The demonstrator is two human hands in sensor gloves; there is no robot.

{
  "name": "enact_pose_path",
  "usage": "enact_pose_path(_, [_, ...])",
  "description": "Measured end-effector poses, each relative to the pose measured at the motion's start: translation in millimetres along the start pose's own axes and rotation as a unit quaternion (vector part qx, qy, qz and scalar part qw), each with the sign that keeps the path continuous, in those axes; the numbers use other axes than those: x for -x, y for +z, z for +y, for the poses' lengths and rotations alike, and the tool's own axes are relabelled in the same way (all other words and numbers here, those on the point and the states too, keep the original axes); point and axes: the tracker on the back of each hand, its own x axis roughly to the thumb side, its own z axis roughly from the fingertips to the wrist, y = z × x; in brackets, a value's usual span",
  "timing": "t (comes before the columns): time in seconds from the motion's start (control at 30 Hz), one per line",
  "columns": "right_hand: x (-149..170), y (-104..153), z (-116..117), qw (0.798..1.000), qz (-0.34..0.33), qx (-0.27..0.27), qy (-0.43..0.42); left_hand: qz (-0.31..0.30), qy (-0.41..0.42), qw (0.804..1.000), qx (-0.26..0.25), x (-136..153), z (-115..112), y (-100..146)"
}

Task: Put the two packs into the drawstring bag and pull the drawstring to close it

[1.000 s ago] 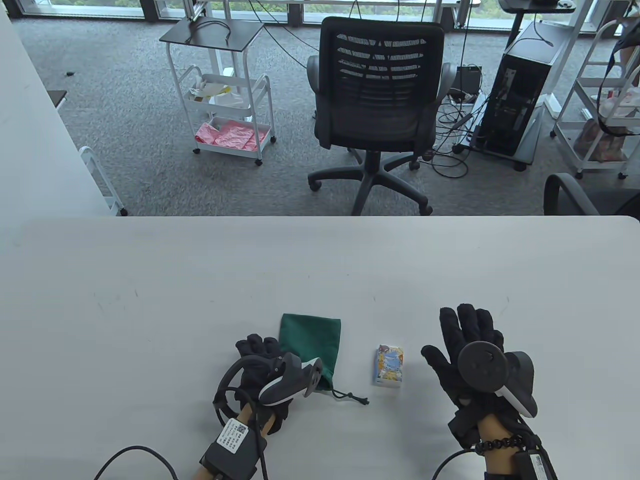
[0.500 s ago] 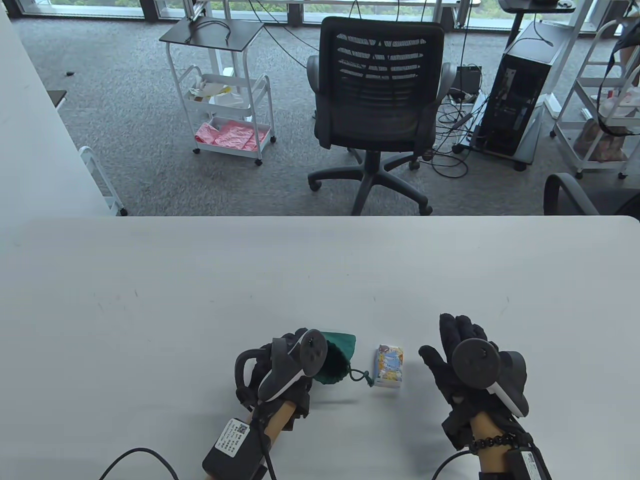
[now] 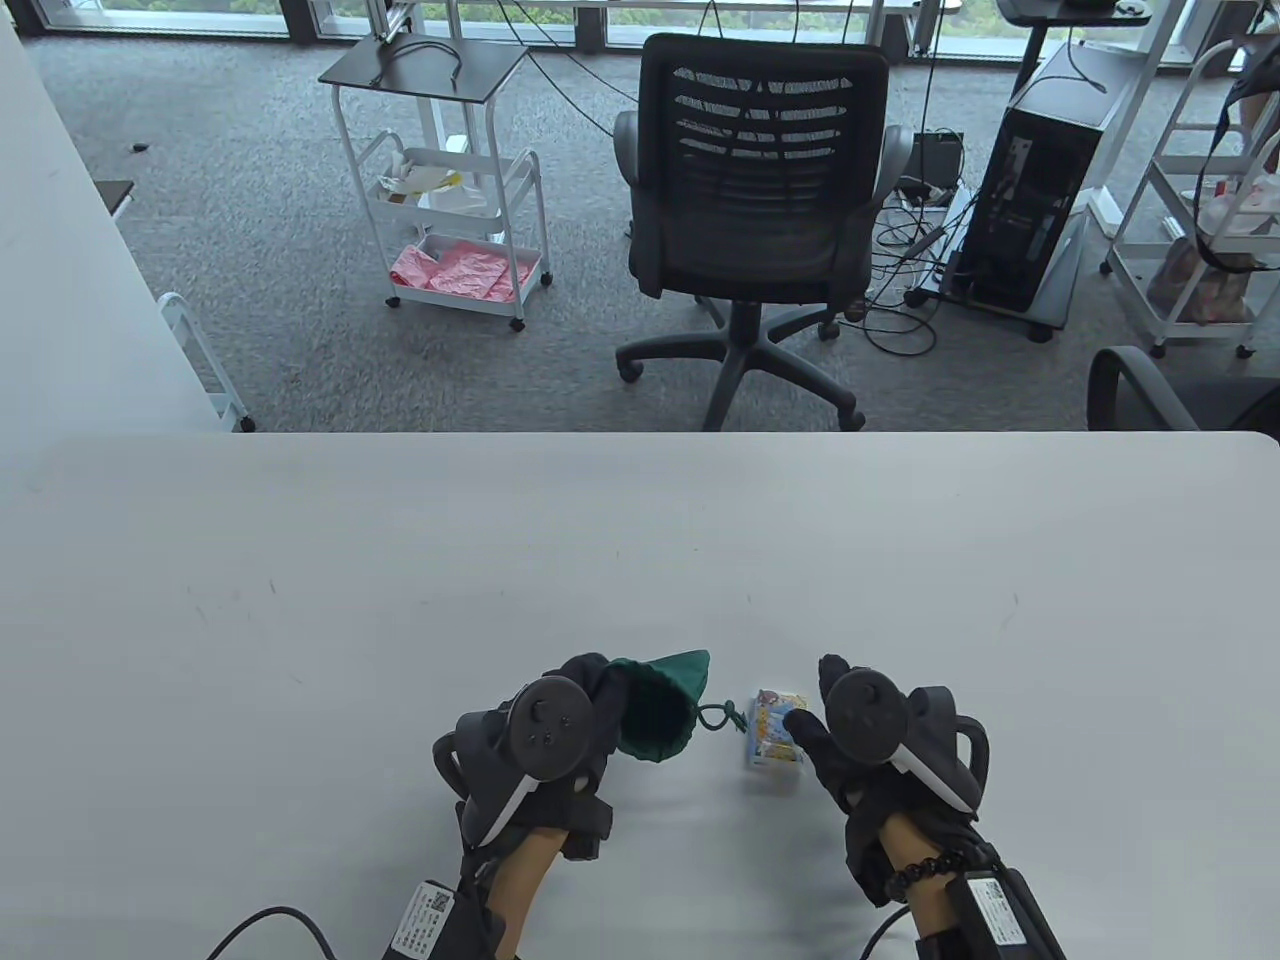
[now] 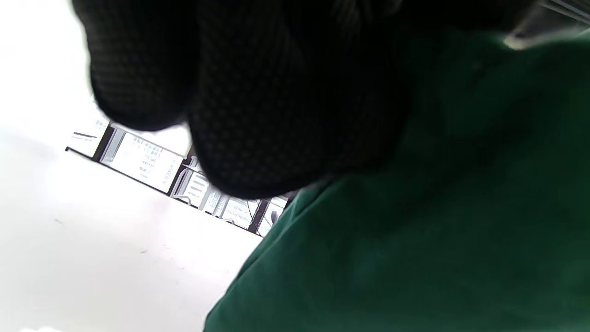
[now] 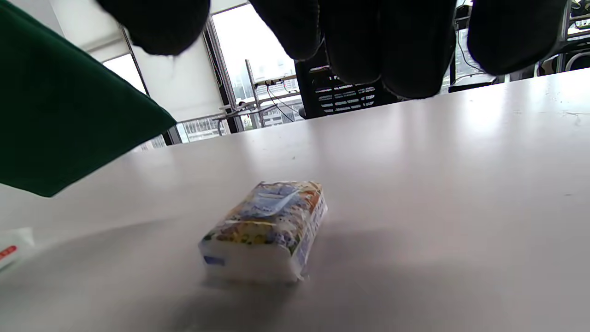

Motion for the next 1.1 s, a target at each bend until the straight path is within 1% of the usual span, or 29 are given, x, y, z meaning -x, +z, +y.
enact_pose_path(0.03, [-3,-5,3,0.999,0.007,-0.027,0.026,0.007,0.009,1.000,-0.003,3,2,-1])
enact_pose_path(0.13, [-14,-15,11,0.996,0.030,-0.073,0.040,0.022,0.027,0.999,0.002,10,2,-4])
enact_pose_path(0.23, [-26,-22,18,0.993,0.041,-0.096,0.061,0.043,0.049,0.998,0.014,18,-2,-6])
enact_pose_path(0.37, [-38,-28,32,0.987,0.067,-0.118,0.091,0.073,0.085,0.994,0.016,32,-2,-8])
enact_pose_path(0.47, [-40,-30,44,0.985,0.080,-0.113,0.103,0.086,0.095,0.992,0.019,41,-2,-9])
enact_pose_path(0.53, [-43,-30,53,0.983,0.087,-0.126,0.103,0.093,0.095,0.991,0.020,46,-2,-9])
enact_pose_path(0.77, [-46,-31,66,0.979,0.090,-0.146,0.109,0.098,0.094,0.991,0.016,47,-2,-9])
enact_pose_path(0.93, [-47,-30,72,0.977,0.092,-0.145,0.127,0.099,0.092,0.991,0.012,48,-2,-9])
enact_pose_path(1.0, [-48,-30,73,0.978,0.090,-0.130,0.133,0.100,0.090,0.991,0.014,48,-3,-9])
enact_pose_path(1.1, [-48,-30,72,0.979,0.097,-0.123,0.128,0.100,0.089,0.991,0.014,48,-4,-9])
